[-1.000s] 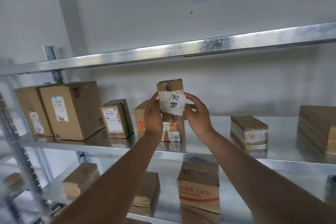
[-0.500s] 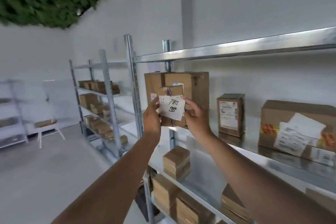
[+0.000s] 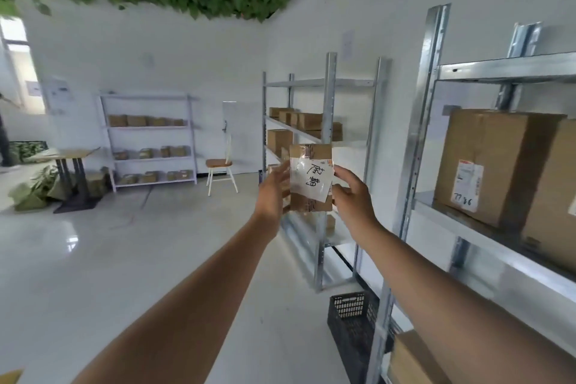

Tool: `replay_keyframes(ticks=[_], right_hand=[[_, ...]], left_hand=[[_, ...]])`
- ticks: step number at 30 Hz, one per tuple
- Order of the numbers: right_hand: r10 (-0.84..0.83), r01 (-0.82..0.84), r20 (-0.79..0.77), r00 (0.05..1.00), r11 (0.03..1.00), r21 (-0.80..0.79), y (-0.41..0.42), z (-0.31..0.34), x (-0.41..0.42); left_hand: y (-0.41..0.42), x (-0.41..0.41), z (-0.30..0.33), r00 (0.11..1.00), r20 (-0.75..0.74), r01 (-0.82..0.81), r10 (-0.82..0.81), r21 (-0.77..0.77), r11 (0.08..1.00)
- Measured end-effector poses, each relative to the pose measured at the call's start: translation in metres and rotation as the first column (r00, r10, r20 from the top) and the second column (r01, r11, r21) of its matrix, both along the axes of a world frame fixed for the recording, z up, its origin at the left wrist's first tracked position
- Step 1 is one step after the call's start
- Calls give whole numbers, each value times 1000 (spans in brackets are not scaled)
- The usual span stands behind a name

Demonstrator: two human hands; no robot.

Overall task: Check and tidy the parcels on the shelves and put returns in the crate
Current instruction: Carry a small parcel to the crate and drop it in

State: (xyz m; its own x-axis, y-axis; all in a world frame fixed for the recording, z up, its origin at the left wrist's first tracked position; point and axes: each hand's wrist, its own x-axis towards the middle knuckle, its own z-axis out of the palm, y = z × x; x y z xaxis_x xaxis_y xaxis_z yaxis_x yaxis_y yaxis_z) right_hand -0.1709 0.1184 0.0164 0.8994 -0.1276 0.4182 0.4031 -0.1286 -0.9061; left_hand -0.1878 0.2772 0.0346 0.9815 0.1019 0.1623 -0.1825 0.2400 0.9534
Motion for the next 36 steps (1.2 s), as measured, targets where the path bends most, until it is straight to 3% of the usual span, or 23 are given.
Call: replay_keyframes(ticks=[8, 13, 19, 24, 30, 36], right_hand=[[61, -60, -40, 997, 997, 39, 38, -51, 183], [35, -28, -75, 997, 995, 92, 8, -62, 320], [-177, 188, -91, 980, 973, 132, -55, -65, 463], [-403, 406, -52, 914, 910, 82, -114, -80, 546], [-640, 645, -88, 764, 761, 67, -177, -94, 620], [-803, 819, -167, 573, 568, 79, -213, -119, 668]], left_hand=[[29, 161, -38, 990, -97, -96, 99, 33, 995], [-4, 296, -40, 992, -113, -39, 49, 93, 995], [-68, 449, -40, 988, -143, 78, -64, 90, 993], [-132, 566, -49, 965, -126, 244, -232, 91, 965], [-207, 686, -66, 848, -154, 518, -507, 47, 854], [-267, 773, -98, 638, -227, 762, -736, 47, 646]])
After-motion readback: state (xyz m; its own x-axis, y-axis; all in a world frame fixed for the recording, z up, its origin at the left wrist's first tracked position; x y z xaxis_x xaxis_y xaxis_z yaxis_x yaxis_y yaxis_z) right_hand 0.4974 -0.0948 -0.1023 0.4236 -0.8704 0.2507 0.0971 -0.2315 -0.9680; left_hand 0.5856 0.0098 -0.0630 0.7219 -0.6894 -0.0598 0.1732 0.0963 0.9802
